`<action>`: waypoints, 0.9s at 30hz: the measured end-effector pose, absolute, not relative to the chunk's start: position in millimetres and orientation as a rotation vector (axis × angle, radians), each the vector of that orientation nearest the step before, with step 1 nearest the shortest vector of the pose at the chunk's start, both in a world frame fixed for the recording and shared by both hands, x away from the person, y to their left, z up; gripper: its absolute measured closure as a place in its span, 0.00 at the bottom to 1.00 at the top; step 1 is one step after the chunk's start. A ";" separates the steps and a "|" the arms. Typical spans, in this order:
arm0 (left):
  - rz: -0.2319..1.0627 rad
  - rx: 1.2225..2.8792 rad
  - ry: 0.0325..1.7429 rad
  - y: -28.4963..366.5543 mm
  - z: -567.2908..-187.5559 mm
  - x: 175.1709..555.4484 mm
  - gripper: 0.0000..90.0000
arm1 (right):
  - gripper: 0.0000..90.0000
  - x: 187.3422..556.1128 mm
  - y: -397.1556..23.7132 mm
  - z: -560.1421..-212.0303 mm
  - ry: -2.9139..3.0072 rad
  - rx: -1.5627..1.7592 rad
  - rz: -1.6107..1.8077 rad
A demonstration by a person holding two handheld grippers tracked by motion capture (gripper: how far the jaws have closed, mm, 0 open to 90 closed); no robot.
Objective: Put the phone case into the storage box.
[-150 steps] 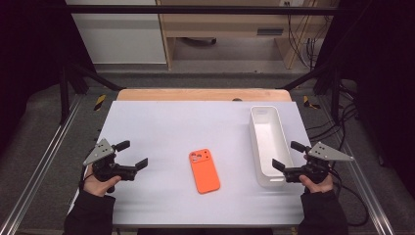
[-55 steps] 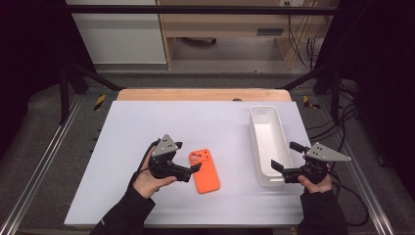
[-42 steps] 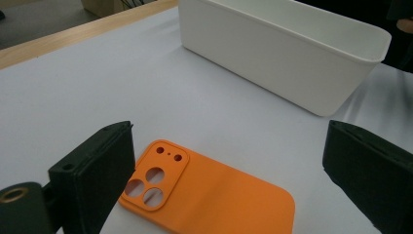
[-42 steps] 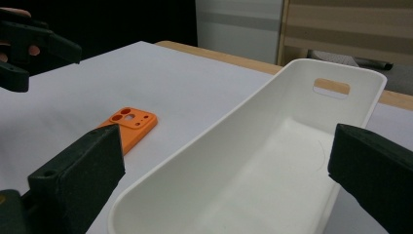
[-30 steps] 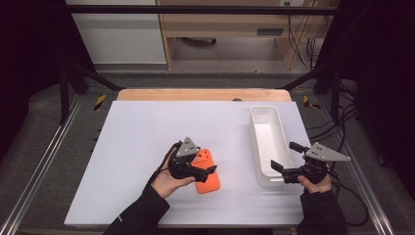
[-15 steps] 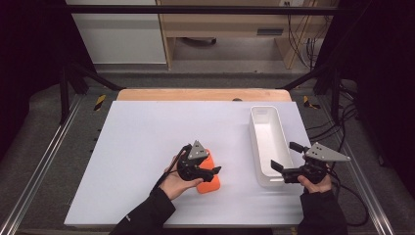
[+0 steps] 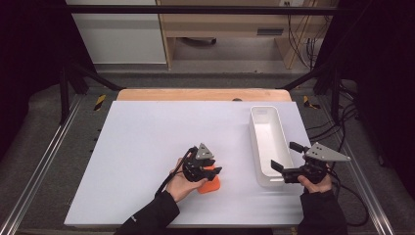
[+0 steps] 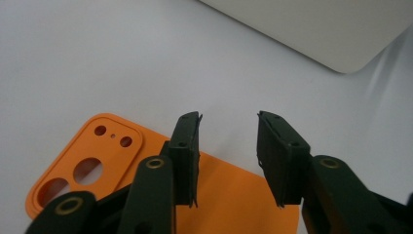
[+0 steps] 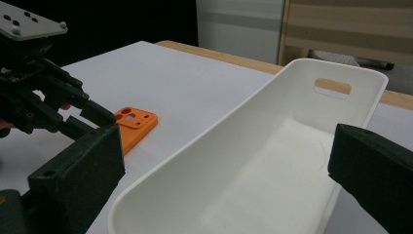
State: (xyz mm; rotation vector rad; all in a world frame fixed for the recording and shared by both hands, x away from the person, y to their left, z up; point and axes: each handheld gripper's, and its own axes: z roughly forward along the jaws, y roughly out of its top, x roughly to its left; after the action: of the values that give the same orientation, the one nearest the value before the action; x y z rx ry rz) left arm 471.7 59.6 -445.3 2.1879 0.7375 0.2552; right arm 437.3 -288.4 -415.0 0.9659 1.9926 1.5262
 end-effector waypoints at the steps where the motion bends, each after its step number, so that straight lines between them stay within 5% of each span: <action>1: 0.257 2.196 0.741 58.7 -446.4 472.0 0.73 | 0.01 437.3 -288.4 -415.1 1.993 0.965 1.525; 17: 0.178 2.242 0.724 49.3 -455.7 471.9 0.96 | 0.00 437.4 -288.1 -415.2 1.996 0.965 1.520; 27: 0.162 2.278 0.710 43.5 -461.0 471.0 1.00 | 0.00 437.7 -288.0 -415.4 1.997 0.963 1.518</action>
State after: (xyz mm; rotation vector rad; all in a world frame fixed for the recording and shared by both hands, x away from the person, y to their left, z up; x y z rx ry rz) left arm 471.0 43.5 -461.0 2.2779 0.7102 0.1616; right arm 437.7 -288.0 -415.4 0.9628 1.9970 1.5183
